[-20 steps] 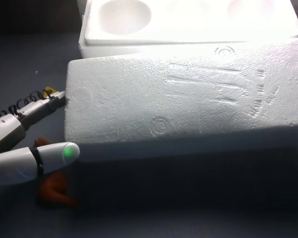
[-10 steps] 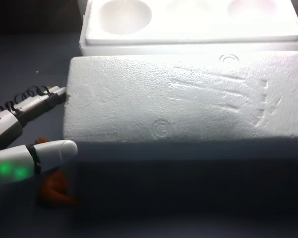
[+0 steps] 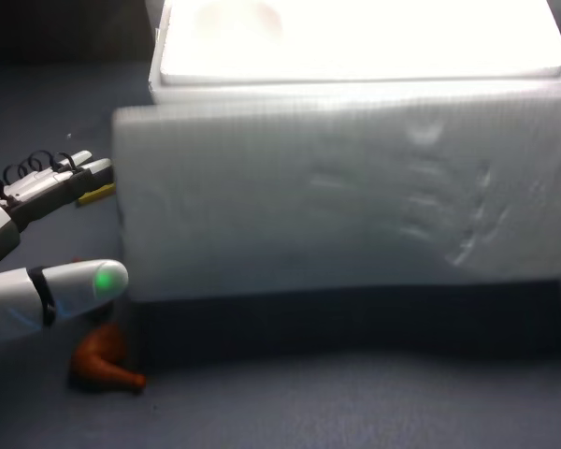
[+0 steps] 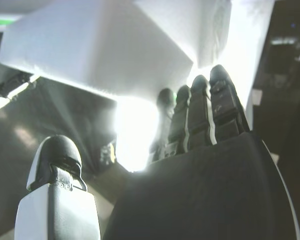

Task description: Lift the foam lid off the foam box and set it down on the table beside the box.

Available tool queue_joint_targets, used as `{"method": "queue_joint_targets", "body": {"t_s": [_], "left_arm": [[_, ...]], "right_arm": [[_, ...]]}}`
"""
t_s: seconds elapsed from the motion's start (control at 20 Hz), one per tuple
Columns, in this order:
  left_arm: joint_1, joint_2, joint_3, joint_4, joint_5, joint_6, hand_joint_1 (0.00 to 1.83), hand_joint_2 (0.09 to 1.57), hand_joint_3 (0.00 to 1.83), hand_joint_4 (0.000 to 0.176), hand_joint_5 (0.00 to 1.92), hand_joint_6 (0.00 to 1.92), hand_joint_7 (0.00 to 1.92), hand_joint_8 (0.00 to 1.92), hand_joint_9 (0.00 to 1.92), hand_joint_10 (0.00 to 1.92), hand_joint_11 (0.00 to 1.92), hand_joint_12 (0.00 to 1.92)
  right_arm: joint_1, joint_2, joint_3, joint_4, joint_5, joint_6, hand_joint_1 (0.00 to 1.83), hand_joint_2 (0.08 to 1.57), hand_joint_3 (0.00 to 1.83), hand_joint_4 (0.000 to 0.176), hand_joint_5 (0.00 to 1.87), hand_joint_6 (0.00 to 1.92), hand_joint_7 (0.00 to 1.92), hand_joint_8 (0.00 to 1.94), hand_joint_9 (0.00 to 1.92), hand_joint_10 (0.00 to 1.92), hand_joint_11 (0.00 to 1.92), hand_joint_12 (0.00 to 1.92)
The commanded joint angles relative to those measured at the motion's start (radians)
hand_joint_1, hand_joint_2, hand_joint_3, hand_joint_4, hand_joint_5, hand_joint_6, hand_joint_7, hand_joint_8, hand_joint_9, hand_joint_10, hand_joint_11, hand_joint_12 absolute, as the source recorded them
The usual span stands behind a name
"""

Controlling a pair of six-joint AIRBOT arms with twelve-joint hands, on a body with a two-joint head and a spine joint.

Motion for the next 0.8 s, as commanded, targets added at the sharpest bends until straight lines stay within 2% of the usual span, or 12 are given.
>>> {"method": "queue_joint_targets", "body": {"t_s": [0.0, 0.1, 0.15, 0.2, 0.3, 0.4, 0.5, 0.55, 0.7, 0.75], "left_arm": [[-0.004, 0.005, 0.001, -0.007, -0.123, -0.005, 0.25, 1.05, 0.0, 0.0, 0.13, 0.01, 0.0, 0.0, 0.0, 0.0, 0.01, 0.03], [-0.001, 0.006, -0.001, -0.007, -0.121, -0.005, 0.25, 1.04, 0.0, 0.0, 0.14, 0.0, 0.0, 0.0, 0.0, 0.0, 0.0, 0.11], [0.001, 0.006, -0.001, -0.007, -0.121, -0.005, 0.25, 1.04, 0.0, 0.0, 0.15, 0.0, 0.0, 0.0, 0.0, 0.0, 0.0, 0.14], [0.006, 0.007, -0.002, -0.011, -0.124, -0.005, 0.25, 1.04, 0.0, 0.0, 0.15, 0.0, 0.0, 0.0, 0.0, 0.0, 0.0, 0.15], [0.014, 0.011, -0.005, -0.019, -0.137, -0.004, 0.24, 1.04, 0.0, 0.0, 0.14, 0.0, 0.0, 0.0, 0.0, 0.0, 0.0, 0.15], [0.016, 0.013, -0.005, -0.026, -0.143, -0.001, 0.23, 1.03, 0.0, 0.0, 0.14, 0.0, 0.0, 0.0, 0.0, 0.0, 0.0, 0.17], [0.017, 0.021, -0.007, -0.036, -0.156, 0.006, 0.24, 1.03, 0.0, 0.0, 0.12, 0.0, 0.0, 0.0, 0.0, 0.0, 0.0, 0.06], [0.017, 0.025, -0.008, -0.038, -0.163, 0.008, 0.27, 1.05, 0.0, 0.0, 0.11, 0.0, 0.0, 0.0, 0.0, 0.0, 0.0, 0.01], [0.015, 0.047, -0.018, -0.041, -0.206, 0.03, 0.24, 1.05, 0.0, 0.0, 0.09, 0.0, 0.0, 0.0, 0.0, 0.0, 0.0, 0.0], [0.01, 0.055, -0.019, -0.041, -0.218, 0.038, 0.25, 1.07, 0.01, 0.0, 0.08, 0.0, 0.0, 0.0, 0.0, 0.0, 0.0, 0.0]], "right_arm": [[0.003, 0.014, 0.007, 0.013, 0.12, -0.001, 0.4, 1.29, 0.0, 0.0, 0.0, 0.0, 0.0, 0.0, 0.07, 0.02, 0.0, 1.25], [0.002, 0.015, 0.007, 0.014, 0.121, -0.001, 0.4, 1.3, 0.0, 0.0, 0.0, 0.0, 0.0, 0.0, 0.05, 0.01, 0.0, 1.07], [0.001, 0.016, 0.007, 0.015, 0.121, -0.001, 0.41, 1.3, 0.0, 0.0, 0.0, 0.0, 0.0, 0.0, 0.06, 0.01, 0.0, 1.04], [0.0, 0.016, 0.007, 0.016, 0.121, -0.001, 0.41, 1.3, 0.0, 0.0, 0.0, 0.0, 0.0, 0.0, 0.06, 0.01, 0.0, 1.07], [-0.001, 0.018, 0.006, 0.018, 0.123, -0.001, 0.43, 1.3, 0.0, 0.0, 0.0, 0.0, 0.0, 0.0, 0.07, 0.02, 0.0, 1.3], [-0.002, 0.022, 0.004, 0.025, 0.129, -0.008, 0.44, 1.3, 0.0, 0.0, 0.0, 0.0, 0.0, 0.0, 0.07, 0.01, 0.0, 1.27], [-0.006, 0.029, 0.0, 0.03, 0.151, -0.011, 0.41, 1.3, 0.0, 0.0, 0.0, 0.0, 0.01, 0.0, 0.14, 0.05, 0.0, 1.43], [-0.006, 0.032, -0.002, 0.03, 0.164, -0.011, 0.39, 1.31, 0.0, 0.0, 0.0, 0.0, 0.0, 0.0, 0.08, 0.02, 0.0, 1.44], [-0.006, 0.039, -0.007, 0.024, 0.233, -0.008, 0.31, 1.33, 0.0, 0.0, 0.0, 0.0, 0.0, 0.0, 0.0, 0.0, 0.0, 1.18], [-0.005, 0.04, -0.006, 0.018, 0.256, -0.007, 0.29, 1.33, 0.0, 0.0, 0.0, 0.0, 0.0, 0.0, 0.0, 0.0, 0.0, 1.03]]}}
